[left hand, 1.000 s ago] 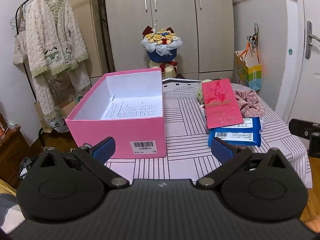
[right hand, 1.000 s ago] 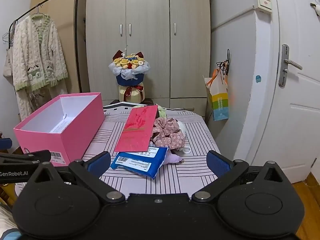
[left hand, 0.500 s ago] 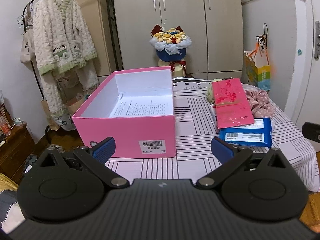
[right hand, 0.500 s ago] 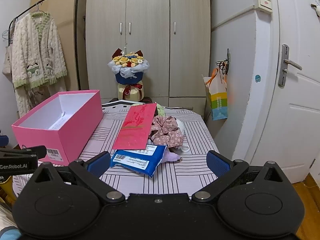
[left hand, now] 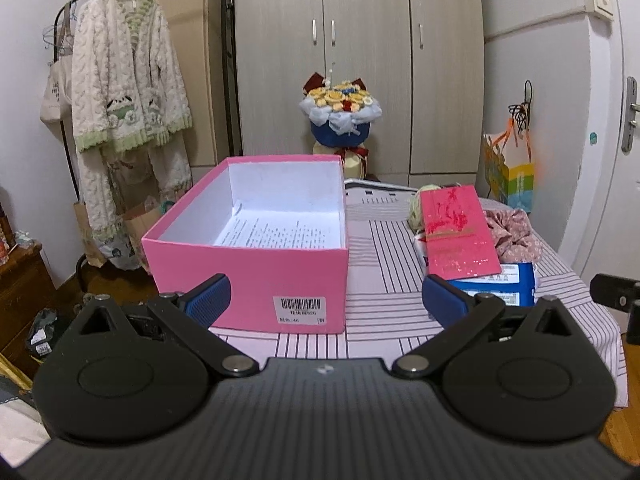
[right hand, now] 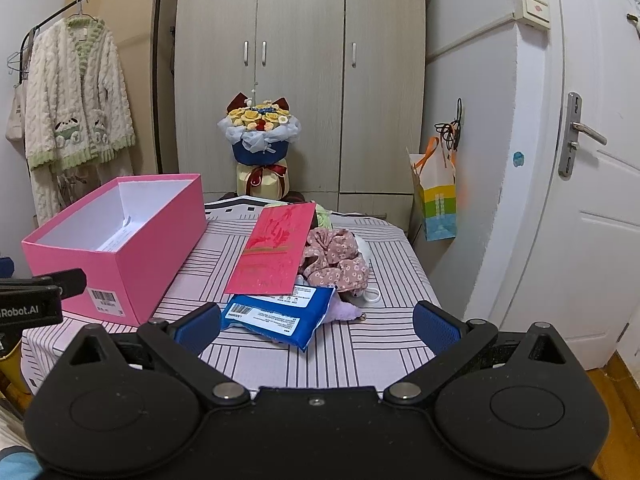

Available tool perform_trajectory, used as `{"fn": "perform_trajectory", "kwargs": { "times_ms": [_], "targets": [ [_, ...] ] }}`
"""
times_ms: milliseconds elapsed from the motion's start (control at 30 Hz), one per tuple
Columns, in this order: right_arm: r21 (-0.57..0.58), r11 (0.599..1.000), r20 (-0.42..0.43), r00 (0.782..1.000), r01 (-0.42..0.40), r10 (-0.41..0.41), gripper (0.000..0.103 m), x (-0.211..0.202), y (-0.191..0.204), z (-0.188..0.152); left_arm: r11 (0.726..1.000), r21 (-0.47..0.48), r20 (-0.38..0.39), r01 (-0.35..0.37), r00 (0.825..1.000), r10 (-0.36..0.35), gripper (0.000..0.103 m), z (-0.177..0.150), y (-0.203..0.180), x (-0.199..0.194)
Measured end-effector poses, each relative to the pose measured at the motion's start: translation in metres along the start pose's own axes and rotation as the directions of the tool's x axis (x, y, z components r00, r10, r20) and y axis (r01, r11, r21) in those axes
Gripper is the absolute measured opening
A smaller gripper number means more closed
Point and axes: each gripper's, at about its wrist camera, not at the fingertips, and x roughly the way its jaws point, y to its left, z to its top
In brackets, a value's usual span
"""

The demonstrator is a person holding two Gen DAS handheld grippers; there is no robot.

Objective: Organize soft objects

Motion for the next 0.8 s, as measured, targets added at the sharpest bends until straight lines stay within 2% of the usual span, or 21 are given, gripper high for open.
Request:
{"fn": "perform_trajectory", "kwargs": {
  "times_ms": [633,800],
  "targets": [
    [-0.065,0.997,0.029,0.999,0.034,-0.033,0.103,0.0004,0.0068,-0.0040,0.999,0.043,0.004,0.000,1.000,0.000,0.103,-0.0070,-0.0057,0.0012],
    [-0.061,0.998,0.049,0.999,0.008,-0.005,0.103,-0.0006,0.0005,-0.0005,0.997,0.024,-0.013,0.067,0.998,-0.067,0.103,-0.0007,-0.0024,0.0012]
  ]
}}
